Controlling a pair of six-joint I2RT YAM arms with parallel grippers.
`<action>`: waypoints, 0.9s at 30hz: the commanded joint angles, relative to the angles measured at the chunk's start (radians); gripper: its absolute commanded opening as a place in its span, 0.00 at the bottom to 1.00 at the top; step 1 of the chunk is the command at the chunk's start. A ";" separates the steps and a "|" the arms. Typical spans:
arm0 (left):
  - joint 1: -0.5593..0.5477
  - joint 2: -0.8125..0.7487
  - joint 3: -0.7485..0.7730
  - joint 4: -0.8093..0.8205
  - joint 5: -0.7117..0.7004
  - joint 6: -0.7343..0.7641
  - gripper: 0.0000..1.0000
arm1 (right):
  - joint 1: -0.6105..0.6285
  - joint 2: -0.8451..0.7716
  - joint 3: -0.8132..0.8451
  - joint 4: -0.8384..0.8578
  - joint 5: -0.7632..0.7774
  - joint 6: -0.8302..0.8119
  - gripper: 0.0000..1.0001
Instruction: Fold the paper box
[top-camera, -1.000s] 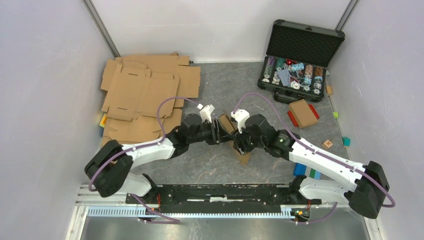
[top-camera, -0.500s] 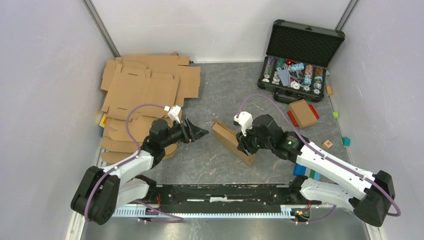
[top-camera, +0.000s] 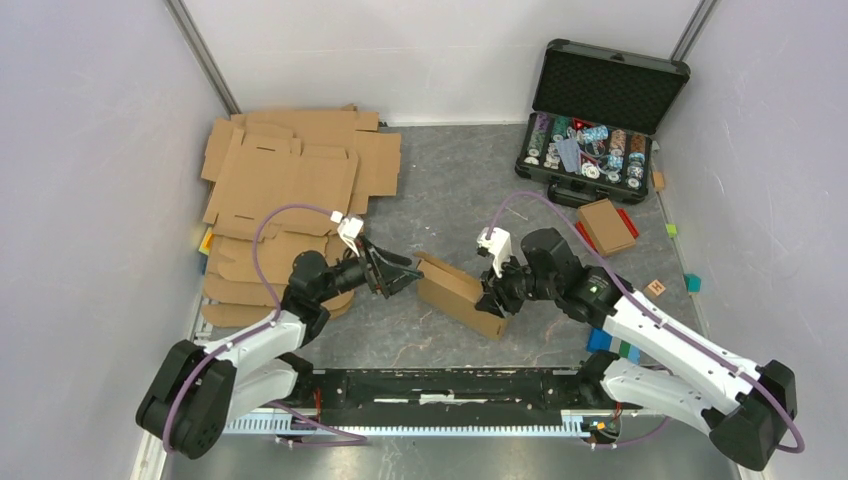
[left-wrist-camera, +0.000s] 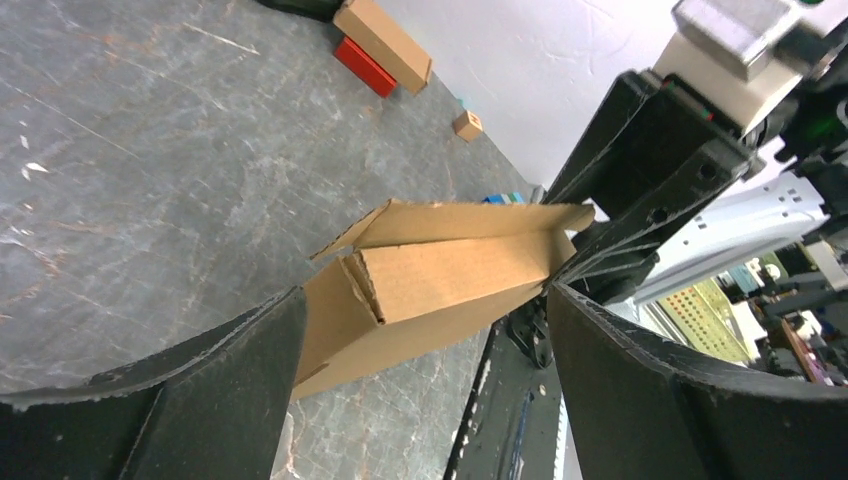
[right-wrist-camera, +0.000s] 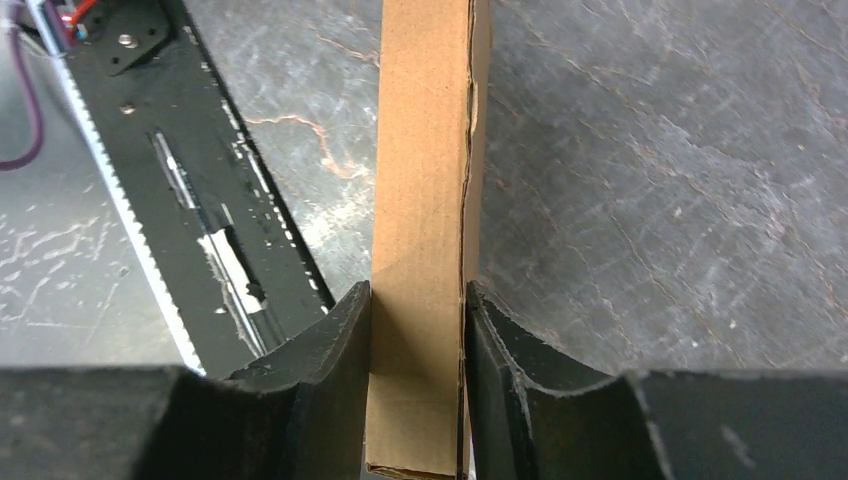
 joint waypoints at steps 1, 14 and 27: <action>-0.040 -0.015 -0.032 0.105 0.000 0.070 0.95 | -0.006 -0.047 -0.001 0.047 -0.125 -0.003 0.35; -0.113 0.028 -0.010 0.241 0.168 -0.008 0.85 | -0.022 -0.051 -0.010 0.105 -0.262 0.031 0.35; -0.127 -0.002 -0.002 0.135 0.127 0.053 0.56 | -0.026 0.029 -0.030 0.187 -0.230 0.023 0.35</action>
